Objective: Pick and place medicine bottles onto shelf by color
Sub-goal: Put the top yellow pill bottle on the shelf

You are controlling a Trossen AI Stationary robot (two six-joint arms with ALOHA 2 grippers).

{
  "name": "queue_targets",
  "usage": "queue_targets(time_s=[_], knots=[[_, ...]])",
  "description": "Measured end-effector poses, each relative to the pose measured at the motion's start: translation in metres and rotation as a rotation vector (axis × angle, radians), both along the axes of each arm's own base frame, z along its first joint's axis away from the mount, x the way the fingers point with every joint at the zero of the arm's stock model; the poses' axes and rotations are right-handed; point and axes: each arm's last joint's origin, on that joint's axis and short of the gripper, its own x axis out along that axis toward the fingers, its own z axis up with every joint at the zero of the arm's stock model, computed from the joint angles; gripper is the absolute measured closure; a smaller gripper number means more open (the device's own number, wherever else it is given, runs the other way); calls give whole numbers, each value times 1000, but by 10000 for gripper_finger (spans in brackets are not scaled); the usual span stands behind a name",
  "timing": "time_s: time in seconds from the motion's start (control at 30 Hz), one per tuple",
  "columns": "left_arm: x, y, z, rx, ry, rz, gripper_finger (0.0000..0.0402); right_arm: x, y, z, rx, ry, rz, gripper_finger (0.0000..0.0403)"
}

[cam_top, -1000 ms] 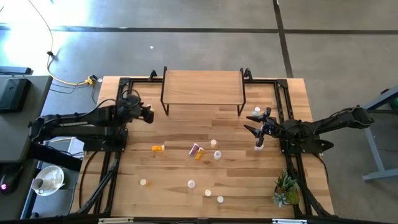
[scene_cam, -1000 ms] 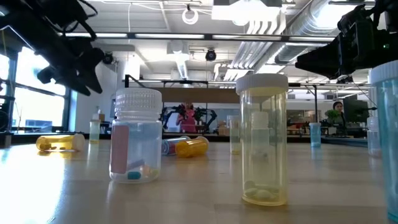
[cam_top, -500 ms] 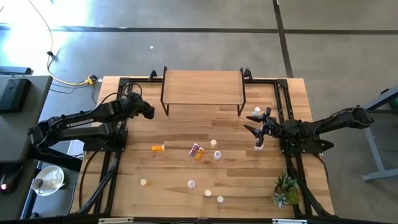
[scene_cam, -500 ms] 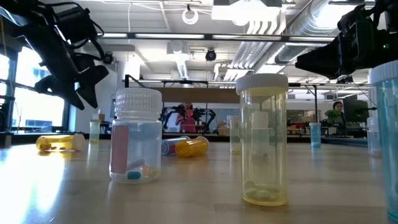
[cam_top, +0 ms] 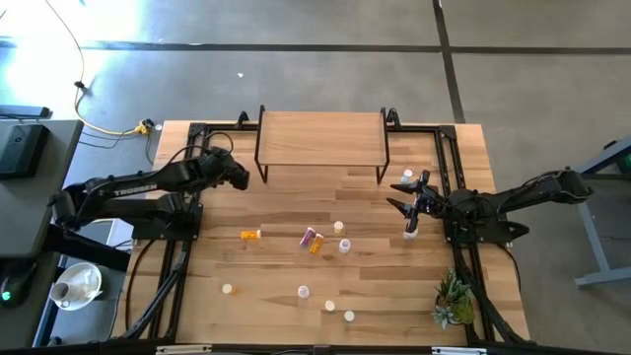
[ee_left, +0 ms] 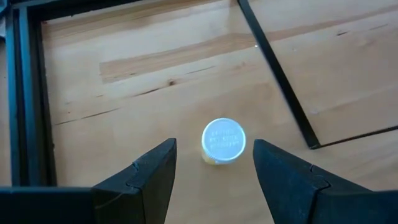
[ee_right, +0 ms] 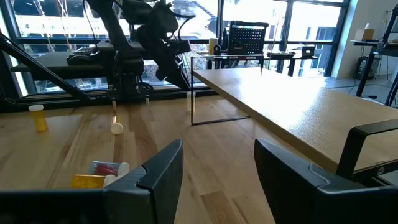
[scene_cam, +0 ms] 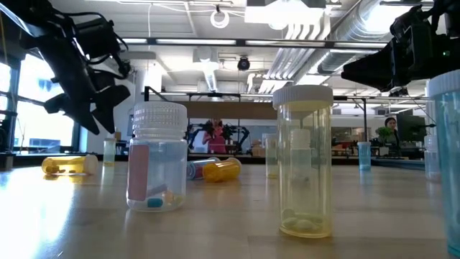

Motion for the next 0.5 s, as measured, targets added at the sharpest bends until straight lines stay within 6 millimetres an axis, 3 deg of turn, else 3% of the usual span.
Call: queue_targets(time_s=[0.5], knots=[[12,9,-14,-27,37,7,200,0,0,0,0,-1,1,214]])
